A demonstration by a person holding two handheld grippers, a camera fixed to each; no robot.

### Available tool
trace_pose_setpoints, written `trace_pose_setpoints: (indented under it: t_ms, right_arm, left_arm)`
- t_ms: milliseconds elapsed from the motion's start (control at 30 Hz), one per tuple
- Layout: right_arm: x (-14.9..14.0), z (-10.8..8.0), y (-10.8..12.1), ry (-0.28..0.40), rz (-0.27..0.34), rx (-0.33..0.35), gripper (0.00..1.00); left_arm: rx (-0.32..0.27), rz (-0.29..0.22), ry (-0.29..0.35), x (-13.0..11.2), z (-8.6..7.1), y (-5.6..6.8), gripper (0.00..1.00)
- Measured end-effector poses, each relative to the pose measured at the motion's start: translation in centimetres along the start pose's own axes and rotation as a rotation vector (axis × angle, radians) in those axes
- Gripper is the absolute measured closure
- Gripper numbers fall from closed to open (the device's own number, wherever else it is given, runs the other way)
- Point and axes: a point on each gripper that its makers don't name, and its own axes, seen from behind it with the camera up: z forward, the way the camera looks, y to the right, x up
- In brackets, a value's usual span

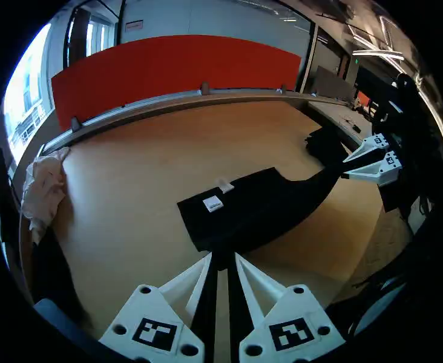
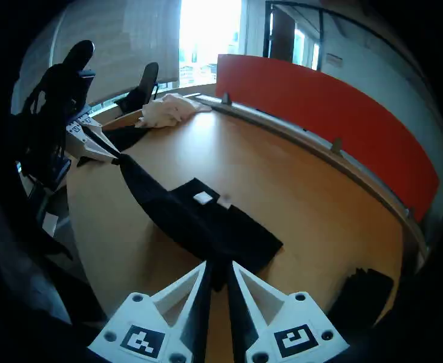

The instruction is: Fold towel

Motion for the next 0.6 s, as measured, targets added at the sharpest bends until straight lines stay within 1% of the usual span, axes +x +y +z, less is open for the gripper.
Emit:
trace_pose_setpoints:
  t_ms: [300,467,600]
  right_arm:
    - [-0.4,0.5,0.1,-0.022,-0.005,0.006,0.84]
    - [-0.8,1.3,0.6,-0.043,-0.001,0.015,0.84]
    - [-1.2,2.2,1.2,-0.060,0.010,0.020,0.84]
  left_arm:
    - [-0.004,-0.001,-0.012,-0.3,0.6,0.0,0.89]
    - [-0.005,0.002,-0.025,-0.3,1.6,-0.3,0.89]
    - [-0.007,0.003,-0.034,-0.2,2.7,-0.7,0.89]
